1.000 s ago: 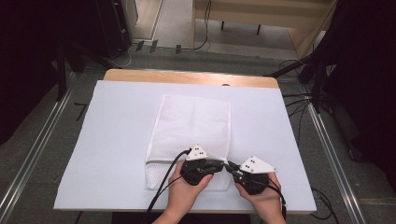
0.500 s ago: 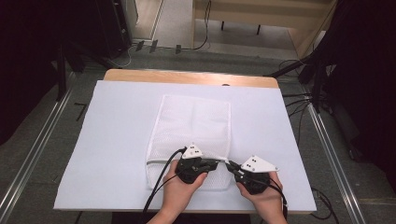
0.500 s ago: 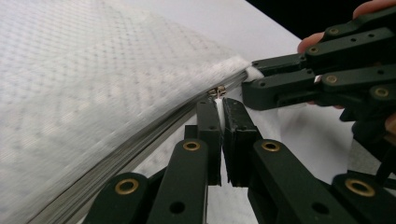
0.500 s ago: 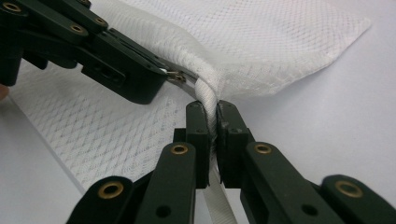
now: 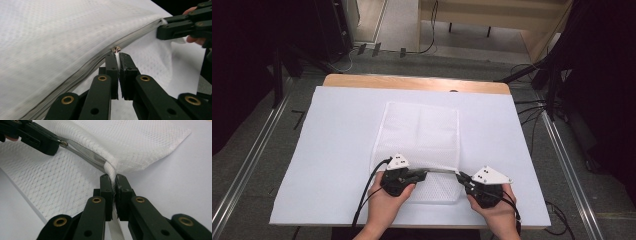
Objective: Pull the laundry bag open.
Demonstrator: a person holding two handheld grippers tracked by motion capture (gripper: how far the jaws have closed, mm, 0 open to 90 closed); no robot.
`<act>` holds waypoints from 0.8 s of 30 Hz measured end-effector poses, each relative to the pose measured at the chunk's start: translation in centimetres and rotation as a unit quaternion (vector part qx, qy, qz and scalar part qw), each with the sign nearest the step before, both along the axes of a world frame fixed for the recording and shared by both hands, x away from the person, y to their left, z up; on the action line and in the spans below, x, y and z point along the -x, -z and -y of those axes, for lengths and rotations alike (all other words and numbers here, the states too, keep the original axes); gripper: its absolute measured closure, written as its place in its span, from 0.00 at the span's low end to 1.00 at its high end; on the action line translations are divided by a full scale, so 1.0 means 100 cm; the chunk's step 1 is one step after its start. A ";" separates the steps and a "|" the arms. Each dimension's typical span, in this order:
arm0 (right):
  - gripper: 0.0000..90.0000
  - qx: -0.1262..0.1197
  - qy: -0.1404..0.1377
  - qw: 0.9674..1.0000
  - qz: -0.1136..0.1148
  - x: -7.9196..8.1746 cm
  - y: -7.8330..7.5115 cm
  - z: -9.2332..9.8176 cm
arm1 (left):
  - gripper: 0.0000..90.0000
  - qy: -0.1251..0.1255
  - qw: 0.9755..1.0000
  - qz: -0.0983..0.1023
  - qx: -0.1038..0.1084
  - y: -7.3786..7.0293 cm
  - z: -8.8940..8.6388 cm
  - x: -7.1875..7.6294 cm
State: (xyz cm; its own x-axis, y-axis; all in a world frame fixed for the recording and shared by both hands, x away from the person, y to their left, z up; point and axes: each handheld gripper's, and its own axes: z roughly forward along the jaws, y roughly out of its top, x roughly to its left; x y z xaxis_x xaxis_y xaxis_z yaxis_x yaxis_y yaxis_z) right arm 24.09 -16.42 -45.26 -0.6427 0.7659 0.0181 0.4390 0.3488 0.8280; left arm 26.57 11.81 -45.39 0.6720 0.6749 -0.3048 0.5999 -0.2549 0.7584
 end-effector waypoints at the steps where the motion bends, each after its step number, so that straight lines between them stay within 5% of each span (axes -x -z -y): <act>1: 0.97 0.000 -0.001 1.000 0.001 0.000 0.000 0.000 | 0.97 -0.002 1.000 0.000 -0.005 0.000 -0.005 0.000; 8: 0.97 0.002 -0.001 1.000 0.001 0.001 -0.002 0.000 | 0.97 -0.022 1.000 0.004 -0.022 0.001 -0.036 0.005; 15: 0.97 0.003 0.017 1.000 0.004 -0.001 -0.003 0.007 | 0.97 -0.061 0.998 -0.008 -0.013 0.004 -0.086 0.008; 24: 0.97 0.003 0.023 1.000 0.005 -0.002 -0.003 0.009 | 0.97 -0.091 0.996 -0.019 -0.002 0.011 -0.122 0.013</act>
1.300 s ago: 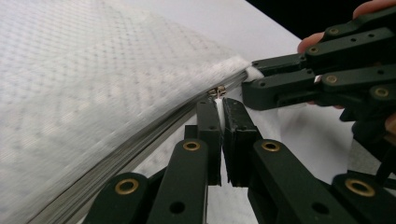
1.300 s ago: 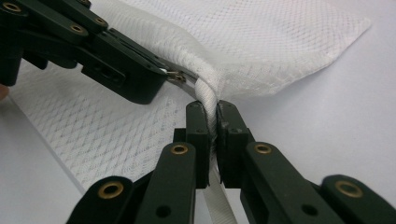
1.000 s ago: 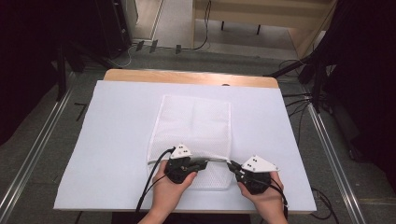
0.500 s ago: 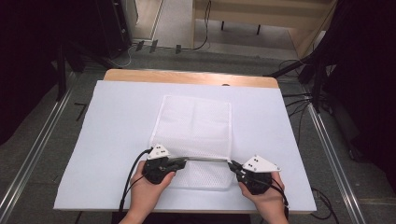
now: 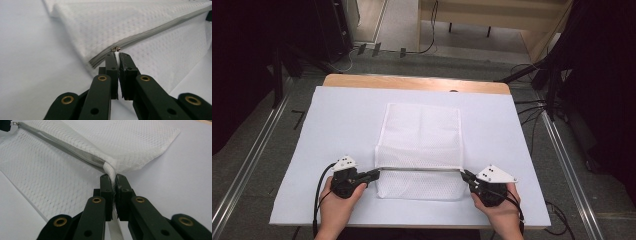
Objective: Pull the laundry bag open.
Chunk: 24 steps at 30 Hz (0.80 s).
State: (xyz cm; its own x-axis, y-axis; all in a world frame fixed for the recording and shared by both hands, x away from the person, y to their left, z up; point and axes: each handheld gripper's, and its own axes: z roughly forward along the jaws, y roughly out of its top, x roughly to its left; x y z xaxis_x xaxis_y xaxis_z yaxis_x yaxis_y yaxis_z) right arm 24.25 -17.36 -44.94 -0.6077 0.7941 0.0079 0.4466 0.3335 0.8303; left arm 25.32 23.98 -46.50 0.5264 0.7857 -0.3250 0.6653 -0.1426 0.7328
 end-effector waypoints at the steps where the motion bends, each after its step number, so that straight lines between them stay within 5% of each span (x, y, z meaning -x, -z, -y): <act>1: 0.97 0.000 0.000 1.000 0.000 0.000 0.000 0.000 | 0.97 -0.002 1.000 -0.002 0.001 0.001 -0.003 0.000; 16: 0.97 -0.005 -0.001 1.000 0.005 0.001 0.000 0.000 | 0.94 -0.016 1.000 -0.003 0.003 0.000 -0.016 0.006; 18: 0.97 -0.009 -0.005 1.000 0.005 0.001 0.000 0.001 | 0.69 -0.036 0.999 0.031 0.002 -0.003 -0.020 0.009; 20: 0.96 -0.016 -0.008 1.000 0.000 0.001 0.001 0.002 | 0.50 -0.041 0.998 0.041 0.004 -0.004 -0.021 0.010; 21: 0.95 -0.018 -0.009 1.000 -0.002 0.001 0.001 0.002 | 0.45 -0.051 0.997 0.062 0.005 -0.007 -0.024 0.012; 24: 0.85 -0.032 -0.014 0.999 -0.003 0.001 0.002 0.003 | 0.32 -0.062 0.995 0.077 0.002 -0.009 -0.027 0.014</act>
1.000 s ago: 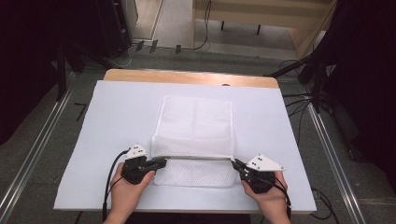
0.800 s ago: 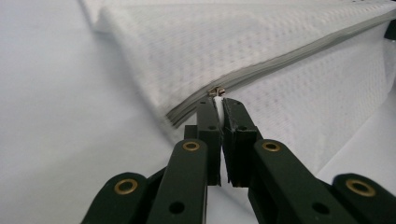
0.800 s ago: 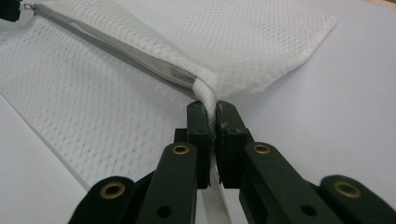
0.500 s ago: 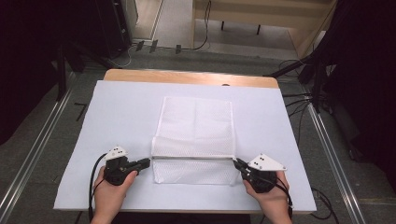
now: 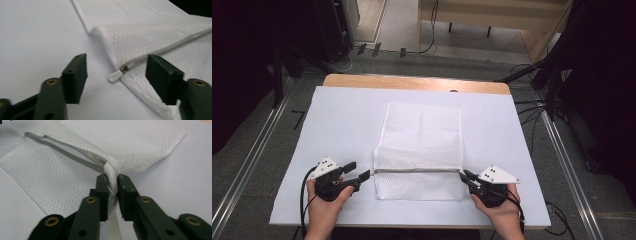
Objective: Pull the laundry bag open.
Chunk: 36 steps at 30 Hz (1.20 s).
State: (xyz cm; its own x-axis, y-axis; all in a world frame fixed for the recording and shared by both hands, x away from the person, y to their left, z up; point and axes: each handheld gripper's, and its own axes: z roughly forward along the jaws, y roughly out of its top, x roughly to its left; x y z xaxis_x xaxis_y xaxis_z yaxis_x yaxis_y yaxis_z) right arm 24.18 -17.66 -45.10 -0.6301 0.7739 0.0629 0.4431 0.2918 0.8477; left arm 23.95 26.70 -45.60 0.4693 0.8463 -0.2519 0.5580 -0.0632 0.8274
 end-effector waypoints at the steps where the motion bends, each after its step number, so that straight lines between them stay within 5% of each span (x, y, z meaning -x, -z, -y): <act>1: 0.82 -0.002 0.000 1.000 0.001 0.000 0.000 0.000 | 0.30 -0.009 1.000 0.013 0.001 -0.002 -0.003 0.001; 8: 0.57 -0.021 0.007 1.000 0.002 0.000 -0.003 0.006 | 0.14 0.005 0.999 0.031 0.014 -0.008 -0.011 0.006; 13: 0.39 -0.029 0.027 0.999 0.000 -0.003 -0.004 0.017 | 0.12 0.012 0.999 0.030 0.021 -0.010 -0.018 0.008; 36: 0.17 -0.056 0.086 0.994 -0.028 -0.016 0.010 0.085 | 0.08 -0.033 0.999 0.037 0.010 -0.010 -0.067 0.015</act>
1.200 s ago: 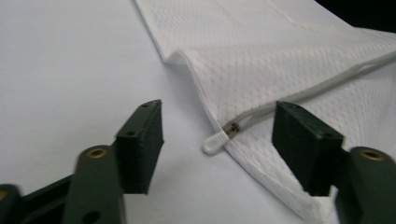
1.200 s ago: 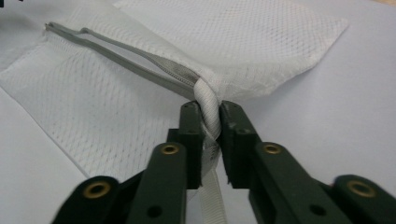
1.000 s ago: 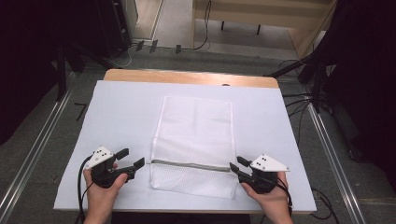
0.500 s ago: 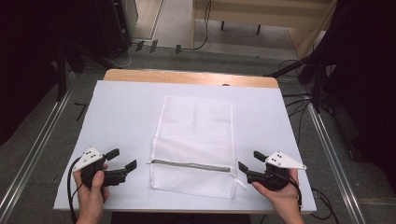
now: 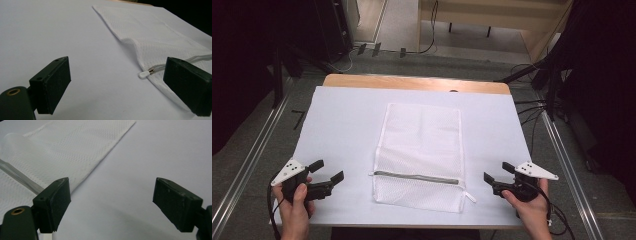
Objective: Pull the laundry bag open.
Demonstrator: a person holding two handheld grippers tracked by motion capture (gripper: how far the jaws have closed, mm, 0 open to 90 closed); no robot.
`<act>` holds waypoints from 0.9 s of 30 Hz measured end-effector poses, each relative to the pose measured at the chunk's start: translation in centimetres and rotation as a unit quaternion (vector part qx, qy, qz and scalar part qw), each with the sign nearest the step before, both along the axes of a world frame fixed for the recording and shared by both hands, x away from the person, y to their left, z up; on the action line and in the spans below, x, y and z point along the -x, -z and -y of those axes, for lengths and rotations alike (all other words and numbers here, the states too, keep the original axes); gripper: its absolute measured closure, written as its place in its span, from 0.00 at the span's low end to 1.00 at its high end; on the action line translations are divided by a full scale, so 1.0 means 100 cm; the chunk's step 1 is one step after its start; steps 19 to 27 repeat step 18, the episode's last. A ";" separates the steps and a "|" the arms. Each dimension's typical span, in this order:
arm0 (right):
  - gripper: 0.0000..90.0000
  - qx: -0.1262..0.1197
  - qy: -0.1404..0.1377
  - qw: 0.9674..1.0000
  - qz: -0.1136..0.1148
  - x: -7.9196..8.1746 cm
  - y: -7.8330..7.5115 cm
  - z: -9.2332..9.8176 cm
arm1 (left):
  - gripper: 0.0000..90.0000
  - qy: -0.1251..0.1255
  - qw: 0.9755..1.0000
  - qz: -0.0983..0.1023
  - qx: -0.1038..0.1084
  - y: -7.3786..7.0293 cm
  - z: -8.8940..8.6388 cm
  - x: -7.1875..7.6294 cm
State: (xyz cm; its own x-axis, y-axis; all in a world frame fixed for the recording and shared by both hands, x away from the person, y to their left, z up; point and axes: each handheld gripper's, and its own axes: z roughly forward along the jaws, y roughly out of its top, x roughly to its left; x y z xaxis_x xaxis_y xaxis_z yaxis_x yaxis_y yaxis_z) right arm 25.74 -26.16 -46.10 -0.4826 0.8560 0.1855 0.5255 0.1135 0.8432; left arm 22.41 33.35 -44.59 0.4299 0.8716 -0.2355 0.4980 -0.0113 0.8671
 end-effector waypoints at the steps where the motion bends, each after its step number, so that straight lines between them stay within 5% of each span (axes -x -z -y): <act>1: 0.17 0.002 0.002 1.000 -0.003 0.000 0.001 0.002 | 0.08 -0.002 1.000 0.001 -0.005 0.000 -0.001 0.000; 6: 0.17 0.010 0.026 1.000 -0.012 -0.002 0.007 0.010 | 0.03 -0.004 1.000 -0.001 -0.012 0.002 -0.004 -0.003; 27: 0.17 0.017 0.022 1.000 -0.010 0.003 0.007 0.010 | 0.03 0.013 1.000 -0.006 -0.024 0.003 0.006 -0.009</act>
